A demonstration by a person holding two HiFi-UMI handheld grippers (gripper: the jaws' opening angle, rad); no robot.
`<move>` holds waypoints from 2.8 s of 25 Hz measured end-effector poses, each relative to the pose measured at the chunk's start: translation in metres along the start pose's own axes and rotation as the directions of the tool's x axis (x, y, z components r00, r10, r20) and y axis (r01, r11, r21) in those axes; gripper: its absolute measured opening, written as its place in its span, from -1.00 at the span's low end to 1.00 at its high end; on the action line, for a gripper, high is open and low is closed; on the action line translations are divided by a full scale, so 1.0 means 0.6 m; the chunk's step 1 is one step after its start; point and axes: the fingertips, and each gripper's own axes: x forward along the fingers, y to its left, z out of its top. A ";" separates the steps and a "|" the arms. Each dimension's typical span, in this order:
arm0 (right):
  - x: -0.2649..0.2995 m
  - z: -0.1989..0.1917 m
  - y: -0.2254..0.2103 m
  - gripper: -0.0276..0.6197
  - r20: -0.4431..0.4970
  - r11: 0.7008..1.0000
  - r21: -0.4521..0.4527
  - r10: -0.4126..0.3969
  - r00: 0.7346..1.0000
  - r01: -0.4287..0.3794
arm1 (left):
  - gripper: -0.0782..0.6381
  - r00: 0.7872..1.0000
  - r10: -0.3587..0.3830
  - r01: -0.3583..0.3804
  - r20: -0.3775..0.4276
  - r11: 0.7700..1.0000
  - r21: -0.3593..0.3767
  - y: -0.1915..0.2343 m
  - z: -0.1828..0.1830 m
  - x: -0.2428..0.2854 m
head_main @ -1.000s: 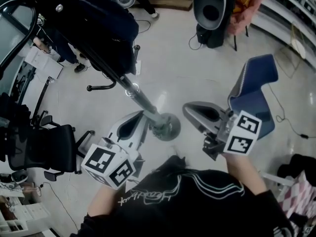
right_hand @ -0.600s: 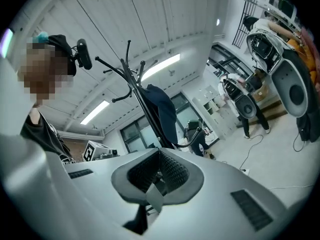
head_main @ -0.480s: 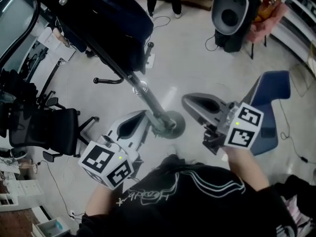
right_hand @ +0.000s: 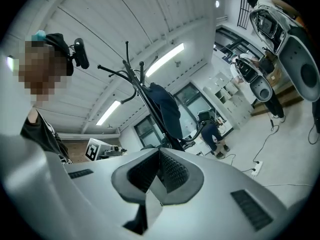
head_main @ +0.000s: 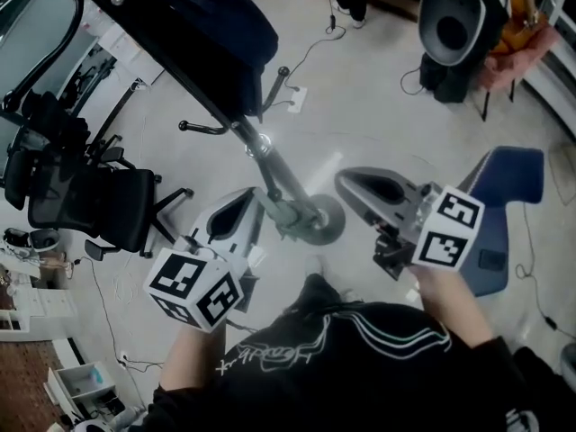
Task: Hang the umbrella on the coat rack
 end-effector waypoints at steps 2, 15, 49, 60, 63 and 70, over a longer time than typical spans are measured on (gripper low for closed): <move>-0.001 -0.001 -0.004 -0.87 0.004 1.000 0.005 0.010 1.000 -0.010 | -0.79 1.000 0.016 -0.016 -0.009 1.000 -0.003 0.002 0.000 0.004; -0.003 -0.005 -0.016 -0.87 0.043 0.999 0.024 0.042 0.998 -0.043 | -0.79 0.995 0.074 -0.075 -0.071 0.997 -0.017 0.022 -0.018 0.025; 0.021 -0.049 -0.041 -0.87 -0.002 0.997 0.079 0.013 1.000 -0.013 | -0.79 0.996 -0.070 0.057 -0.058 0.979 -0.197 0.064 -0.111 0.095; 0.021 -0.055 -0.010 -0.87 -0.058 0.997 0.063 0.052 0.997 -0.049 | -0.45 0.991 -0.111 0.091 -0.069 0.966 -0.243 0.051 -0.141 0.078; 0.015 -0.058 0.007 -0.87 -0.083 0.996 0.051 0.072 0.994 -0.068 | -0.45 0.993 -0.113 0.102 -0.024 0.956 -0.276 0.037 -0.140 0.048; -0.022 -0.071 0.076 -0.88 -0.164 0.993 -0.020 0.111 0.980 -0.115 | -0.51 0.972 -0.195 0.232 0.134 0.895 -0.382 -0.062 -0.125 -0.057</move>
